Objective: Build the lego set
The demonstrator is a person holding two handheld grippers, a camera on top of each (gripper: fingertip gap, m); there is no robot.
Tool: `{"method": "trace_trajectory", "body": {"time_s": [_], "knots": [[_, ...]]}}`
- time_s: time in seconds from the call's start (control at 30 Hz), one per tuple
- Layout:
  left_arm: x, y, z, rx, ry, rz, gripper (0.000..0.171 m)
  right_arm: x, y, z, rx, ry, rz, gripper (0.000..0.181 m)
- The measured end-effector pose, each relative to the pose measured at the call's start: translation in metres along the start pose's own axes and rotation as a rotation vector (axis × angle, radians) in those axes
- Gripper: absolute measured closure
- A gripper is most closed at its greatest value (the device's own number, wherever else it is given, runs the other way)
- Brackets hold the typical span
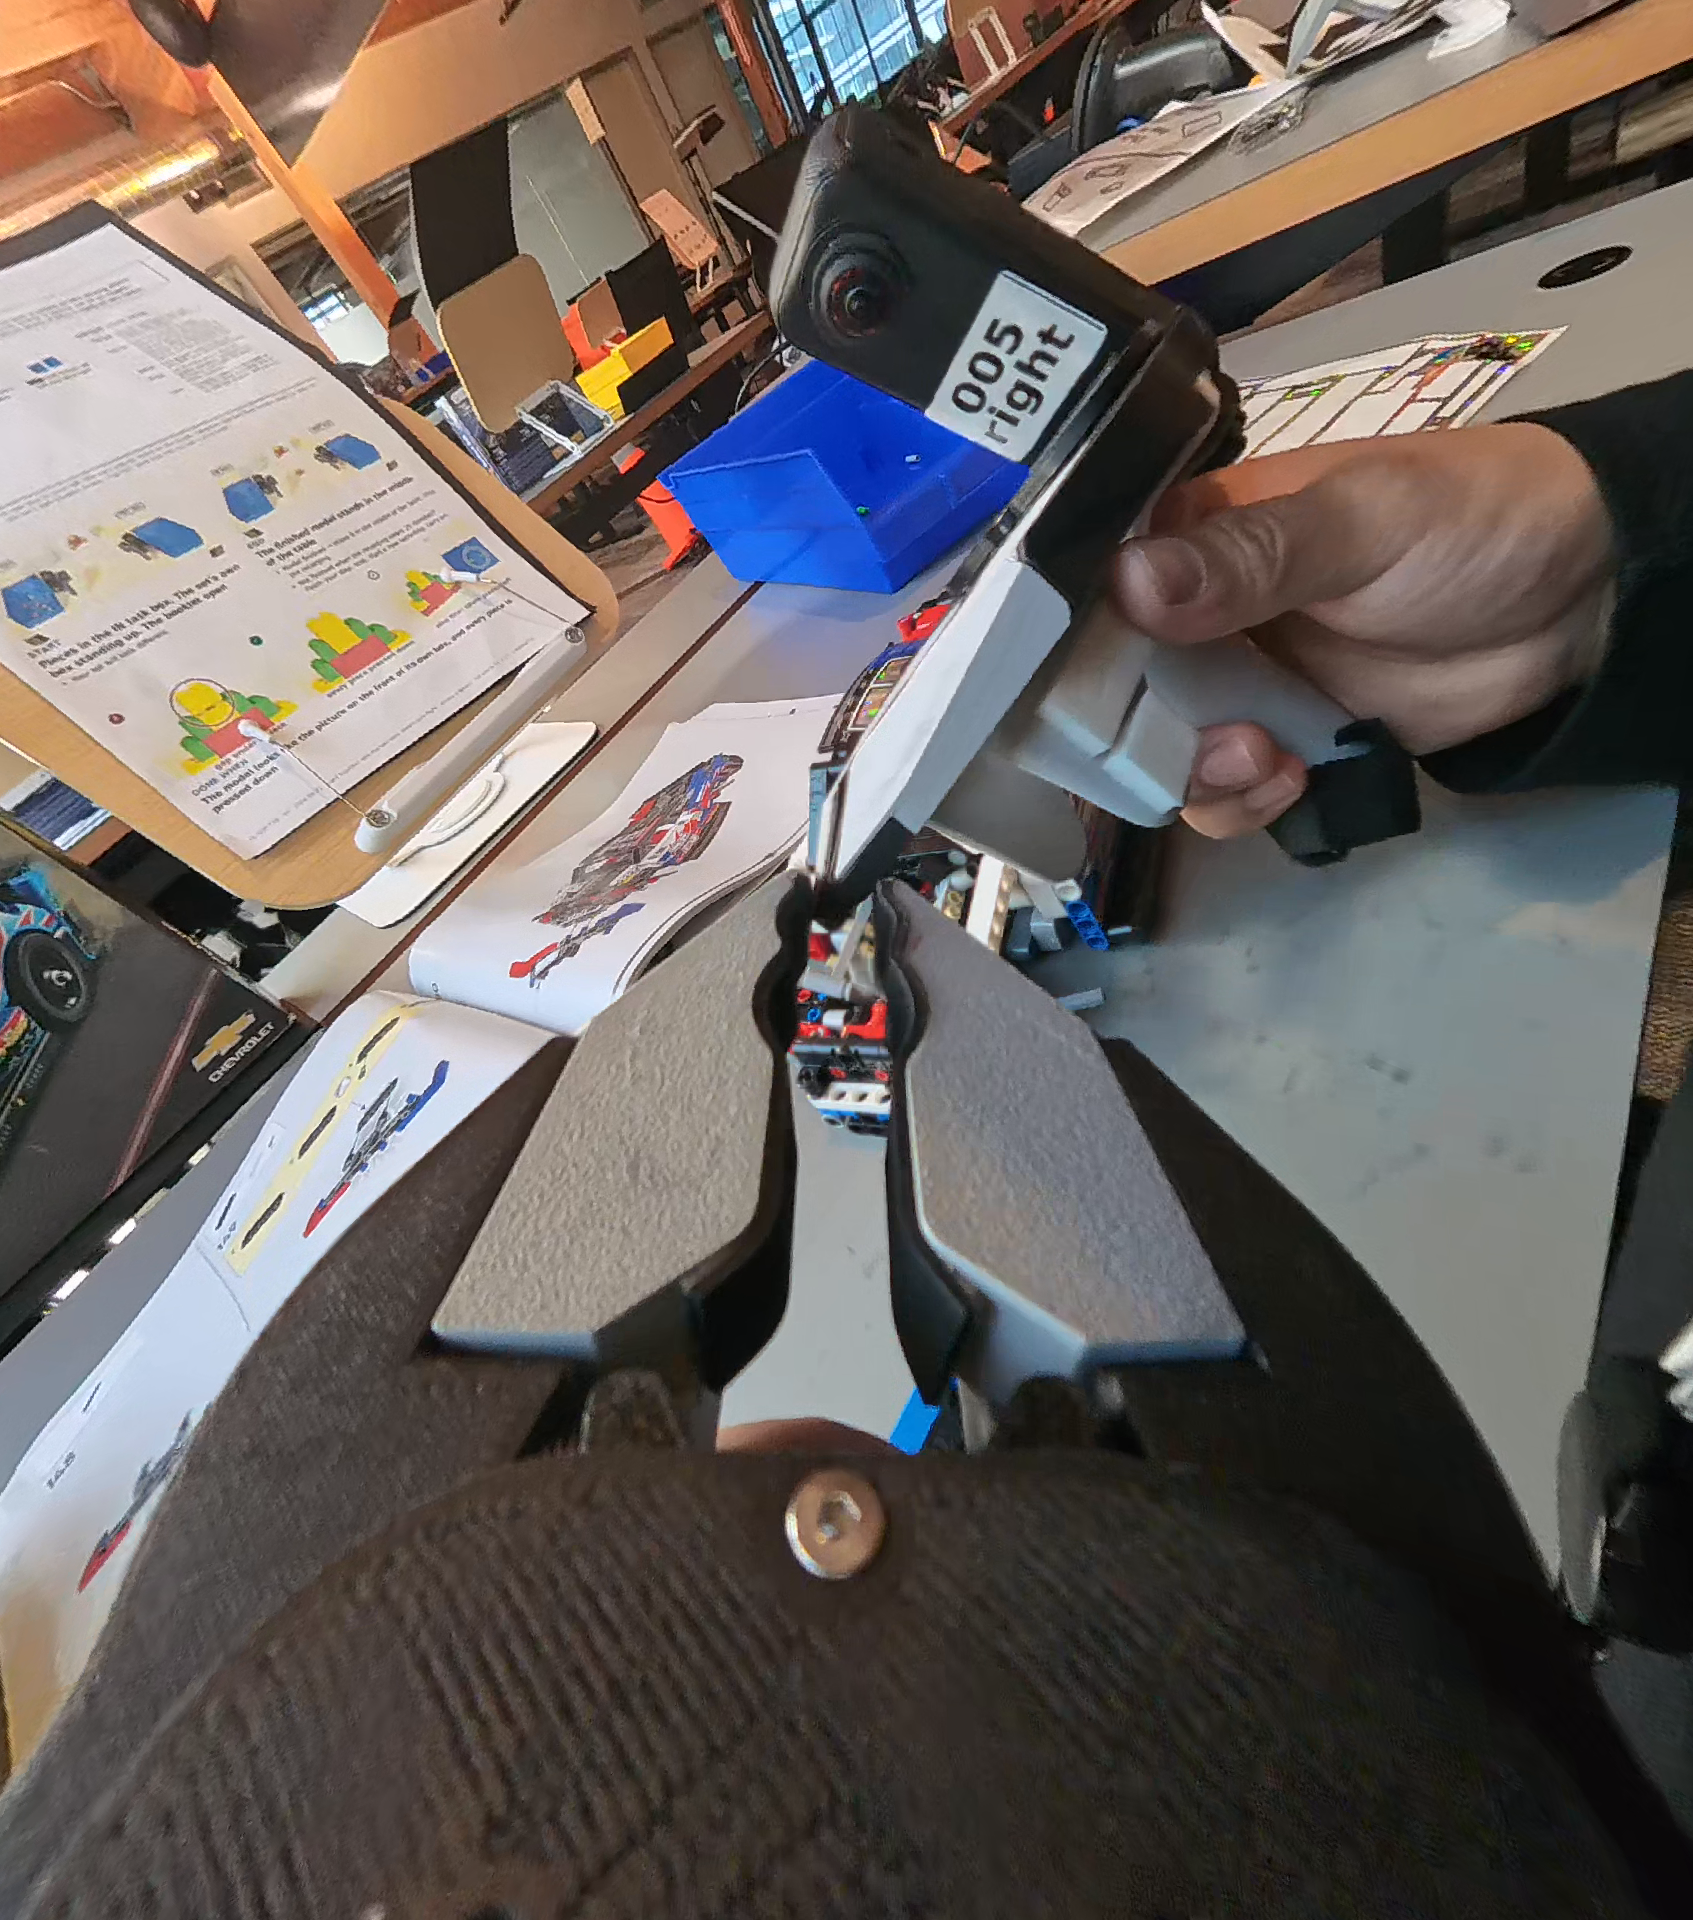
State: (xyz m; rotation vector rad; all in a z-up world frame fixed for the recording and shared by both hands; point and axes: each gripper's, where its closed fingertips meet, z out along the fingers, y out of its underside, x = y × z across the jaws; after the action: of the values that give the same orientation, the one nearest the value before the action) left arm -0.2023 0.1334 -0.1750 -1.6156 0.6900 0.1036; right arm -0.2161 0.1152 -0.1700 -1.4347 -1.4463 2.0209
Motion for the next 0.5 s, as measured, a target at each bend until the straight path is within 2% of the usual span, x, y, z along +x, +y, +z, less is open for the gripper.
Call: {"method": "trace_trajectory", "body": {"time_s": [0.17, 0.5], "knots": [[0.001, -0.003, 0.008, 0.014, 0.025, -0.065, 0.162, 0.003, -0.003, -0.008, 0.028, -0.005, 0.013, 0.174], [0.002, 0.002, 0.010, -0.008, 0.056, -0.081, 0.162, 0.007, 0.000, -0.010, -0.008, 0.013, 0.017, 0.174]]}}
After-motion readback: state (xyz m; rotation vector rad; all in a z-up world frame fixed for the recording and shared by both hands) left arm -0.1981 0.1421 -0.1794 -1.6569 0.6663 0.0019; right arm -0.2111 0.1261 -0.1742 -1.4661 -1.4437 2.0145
